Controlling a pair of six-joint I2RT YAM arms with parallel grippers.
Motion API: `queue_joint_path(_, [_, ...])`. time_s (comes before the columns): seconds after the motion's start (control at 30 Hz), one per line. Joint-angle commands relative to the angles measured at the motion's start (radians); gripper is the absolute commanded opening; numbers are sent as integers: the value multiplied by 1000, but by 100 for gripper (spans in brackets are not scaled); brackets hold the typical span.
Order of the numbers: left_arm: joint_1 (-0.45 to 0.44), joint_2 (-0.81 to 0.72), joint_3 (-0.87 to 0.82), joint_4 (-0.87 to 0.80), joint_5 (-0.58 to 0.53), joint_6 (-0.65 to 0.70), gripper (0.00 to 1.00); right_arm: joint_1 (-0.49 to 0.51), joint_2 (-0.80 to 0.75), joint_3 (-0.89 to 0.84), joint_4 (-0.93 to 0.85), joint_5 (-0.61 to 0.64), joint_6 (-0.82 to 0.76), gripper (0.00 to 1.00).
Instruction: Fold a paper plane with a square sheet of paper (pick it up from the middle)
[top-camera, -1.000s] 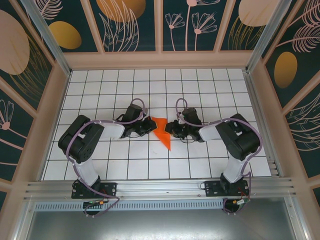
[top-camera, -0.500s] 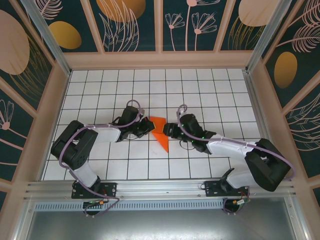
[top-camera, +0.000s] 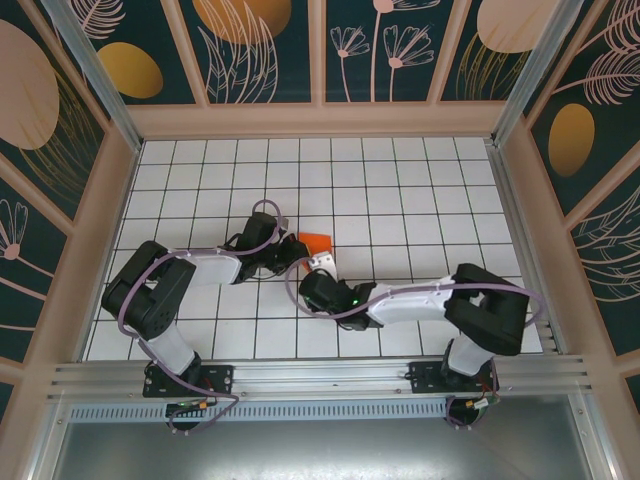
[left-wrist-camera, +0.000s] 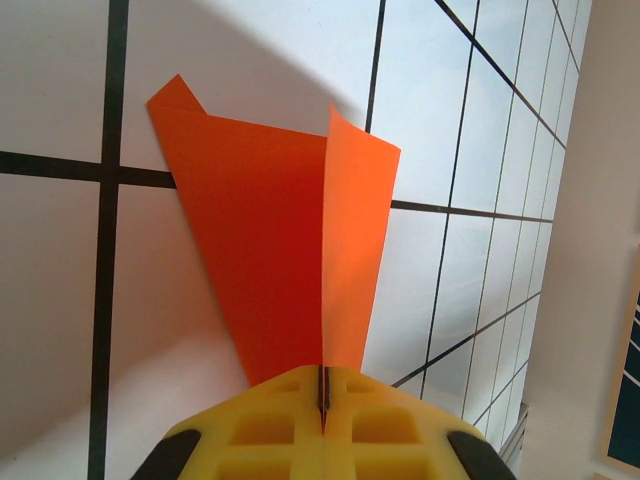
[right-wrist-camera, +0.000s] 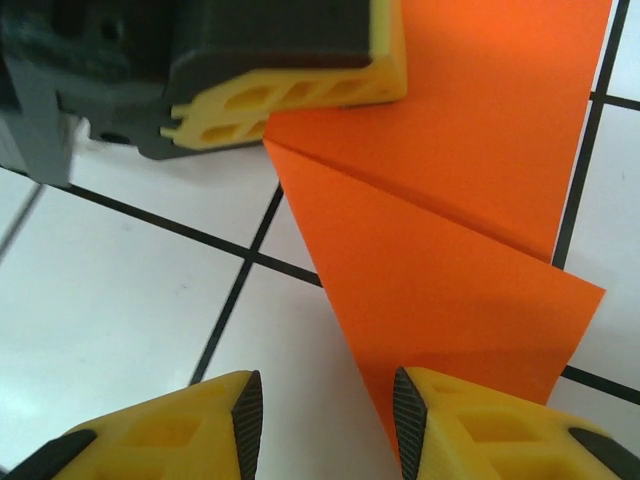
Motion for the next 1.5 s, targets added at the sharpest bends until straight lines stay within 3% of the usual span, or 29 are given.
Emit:
queue_joint_path(0.0, [8,5,10,-12,0,8,6,42,58,75,-144,177,-17,43])
queue_joint_path(0.27, [8,4,13,-17,3,12,6,53,124,120,-208,263,-4,41])
queue_joint_path(0.77, [8,14,18,-23,7,12,7,53,152,127,-196,269,-19,22])
queue_joint_path(1.03, [9,5,19,-33,1,11,11,53,151,120,-195,265,-19,6])
queue_joint_path(1.17, [8,-13,22,-62,-19,16,23,53,133,100,-157,230,-42,0])
queue_joint_path(1.3, [8,-66,14,-115,-84,28,50,48,93,47,-71,137,-108,0])
queue_joint_path(1.4, [9,-103,4,-148,-123,34,65,46,62,-2,9,53,-176,0])
queue_joint_path(1.47, [11,-110,1,-159,-127,36,69,42,39,-38,60,26,-205,0])
